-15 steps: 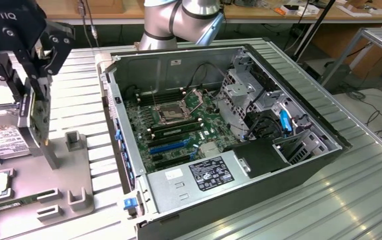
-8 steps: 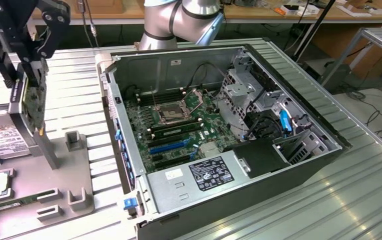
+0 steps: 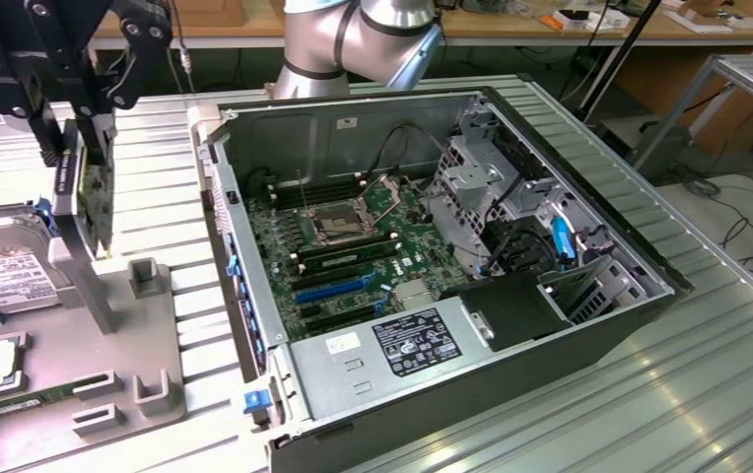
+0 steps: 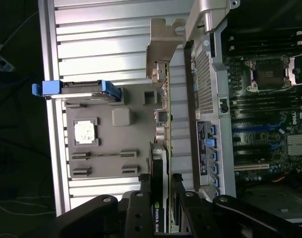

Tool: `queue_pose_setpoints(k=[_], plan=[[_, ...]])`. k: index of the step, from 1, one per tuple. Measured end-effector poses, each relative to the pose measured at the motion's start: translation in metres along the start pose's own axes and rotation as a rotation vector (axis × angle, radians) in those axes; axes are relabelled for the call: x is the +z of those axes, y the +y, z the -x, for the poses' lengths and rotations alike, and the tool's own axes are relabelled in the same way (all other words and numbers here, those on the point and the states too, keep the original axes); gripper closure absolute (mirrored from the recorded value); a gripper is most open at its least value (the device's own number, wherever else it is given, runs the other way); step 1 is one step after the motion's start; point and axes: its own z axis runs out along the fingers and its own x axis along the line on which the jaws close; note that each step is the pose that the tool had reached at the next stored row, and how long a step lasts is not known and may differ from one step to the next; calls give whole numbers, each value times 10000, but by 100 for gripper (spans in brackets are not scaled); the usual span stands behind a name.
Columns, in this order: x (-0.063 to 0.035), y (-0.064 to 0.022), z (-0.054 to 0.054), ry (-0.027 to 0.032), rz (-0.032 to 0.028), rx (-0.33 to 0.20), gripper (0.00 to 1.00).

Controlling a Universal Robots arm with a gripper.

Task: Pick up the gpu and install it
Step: 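Pick up the gpu and move the gpu toward the slot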

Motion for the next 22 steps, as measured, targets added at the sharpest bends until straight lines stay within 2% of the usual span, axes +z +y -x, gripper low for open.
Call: queue_pose_setpoints(k=[5, 22], plan=[[6, 9, 113, 0, 0, 0, 73], [39, 27, 374, 1, -1, 0, 73]])
